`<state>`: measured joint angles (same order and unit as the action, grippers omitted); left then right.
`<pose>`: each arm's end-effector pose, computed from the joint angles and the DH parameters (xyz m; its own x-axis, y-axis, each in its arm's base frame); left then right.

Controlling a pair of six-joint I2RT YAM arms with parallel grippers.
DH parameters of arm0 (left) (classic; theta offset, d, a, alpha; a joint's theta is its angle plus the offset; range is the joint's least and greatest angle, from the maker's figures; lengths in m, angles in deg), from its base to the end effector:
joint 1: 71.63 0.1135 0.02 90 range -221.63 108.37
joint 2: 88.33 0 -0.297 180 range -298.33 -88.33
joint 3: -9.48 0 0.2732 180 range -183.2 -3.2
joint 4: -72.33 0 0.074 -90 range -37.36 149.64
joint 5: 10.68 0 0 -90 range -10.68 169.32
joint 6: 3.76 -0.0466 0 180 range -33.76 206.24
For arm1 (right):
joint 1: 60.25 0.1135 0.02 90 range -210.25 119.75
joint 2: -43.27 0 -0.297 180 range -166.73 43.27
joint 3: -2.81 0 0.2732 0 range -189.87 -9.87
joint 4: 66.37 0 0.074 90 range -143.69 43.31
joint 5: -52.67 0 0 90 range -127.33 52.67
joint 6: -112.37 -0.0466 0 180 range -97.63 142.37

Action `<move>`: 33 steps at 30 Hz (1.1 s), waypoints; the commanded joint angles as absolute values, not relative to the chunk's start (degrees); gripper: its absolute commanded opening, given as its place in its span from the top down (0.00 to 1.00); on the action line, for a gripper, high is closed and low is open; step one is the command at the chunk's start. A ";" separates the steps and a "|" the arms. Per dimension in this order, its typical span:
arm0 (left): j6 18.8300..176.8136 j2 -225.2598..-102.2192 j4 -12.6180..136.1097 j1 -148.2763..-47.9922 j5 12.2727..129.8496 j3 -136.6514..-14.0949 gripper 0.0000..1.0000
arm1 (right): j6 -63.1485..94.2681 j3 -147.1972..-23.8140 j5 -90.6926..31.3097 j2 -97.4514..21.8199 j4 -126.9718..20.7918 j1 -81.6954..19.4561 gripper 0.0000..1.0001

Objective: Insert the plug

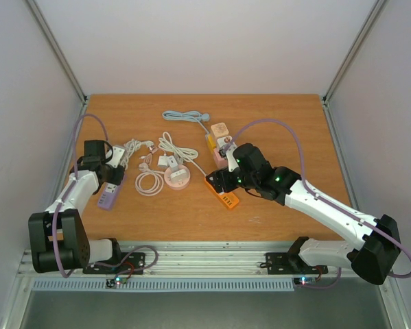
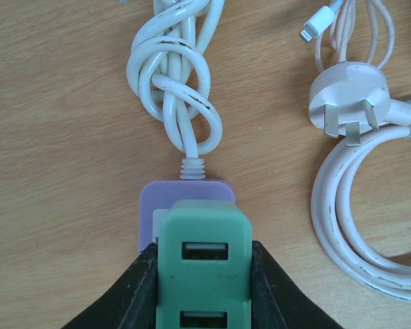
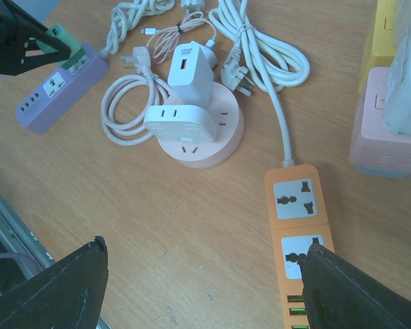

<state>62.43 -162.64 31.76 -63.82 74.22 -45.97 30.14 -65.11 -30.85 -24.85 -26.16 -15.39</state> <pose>0.2576 0.0312 0.2074 -0.8170 0.2938 -0.4962 0.2615 0.9557 0.1353 0.1906 0.1971 0.3102 -0.3523 -0.5401 -0.7643 -0.8169 0.5760 -0.0305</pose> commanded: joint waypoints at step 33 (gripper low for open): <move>65.12 -167.05 28.92 -63.56 66.27 -48.76 1.00 | 30.55 -66.10 -31.17 -24.41 -26.44 -15.79 0.22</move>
